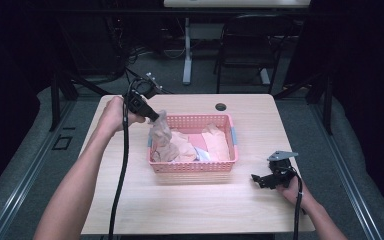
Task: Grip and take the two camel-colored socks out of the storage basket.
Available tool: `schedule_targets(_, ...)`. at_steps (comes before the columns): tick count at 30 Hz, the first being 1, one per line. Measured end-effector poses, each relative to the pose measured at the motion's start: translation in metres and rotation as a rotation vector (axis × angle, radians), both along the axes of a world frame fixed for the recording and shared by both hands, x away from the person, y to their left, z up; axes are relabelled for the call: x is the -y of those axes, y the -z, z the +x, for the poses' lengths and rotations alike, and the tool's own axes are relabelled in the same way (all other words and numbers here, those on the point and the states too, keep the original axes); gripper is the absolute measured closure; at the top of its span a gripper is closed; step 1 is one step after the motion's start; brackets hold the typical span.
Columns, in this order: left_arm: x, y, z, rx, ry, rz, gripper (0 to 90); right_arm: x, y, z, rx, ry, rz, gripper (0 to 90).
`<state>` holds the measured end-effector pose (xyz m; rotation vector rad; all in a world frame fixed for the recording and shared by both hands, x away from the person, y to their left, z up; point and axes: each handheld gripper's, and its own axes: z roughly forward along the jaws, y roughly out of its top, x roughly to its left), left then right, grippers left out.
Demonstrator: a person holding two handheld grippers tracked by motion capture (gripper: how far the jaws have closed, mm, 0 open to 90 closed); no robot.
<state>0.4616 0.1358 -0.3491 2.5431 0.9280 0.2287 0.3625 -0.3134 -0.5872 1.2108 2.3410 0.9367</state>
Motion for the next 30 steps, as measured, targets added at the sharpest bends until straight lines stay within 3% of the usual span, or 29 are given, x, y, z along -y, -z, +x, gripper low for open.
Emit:
schedule_targets(19,-0.052,-0.013,-0.007,0.037,-0.099,-0.01,85.3,0.0,-0.001,0.0,-0.005,-0.003,-0.008,0.0)
schedule_targets(30,-0.094,-0.014,-0.01,0.042,-0.183,-0.028,85.3,0.0,-0.001,-0.001,-0.007,-0.002,0.0,0.0)
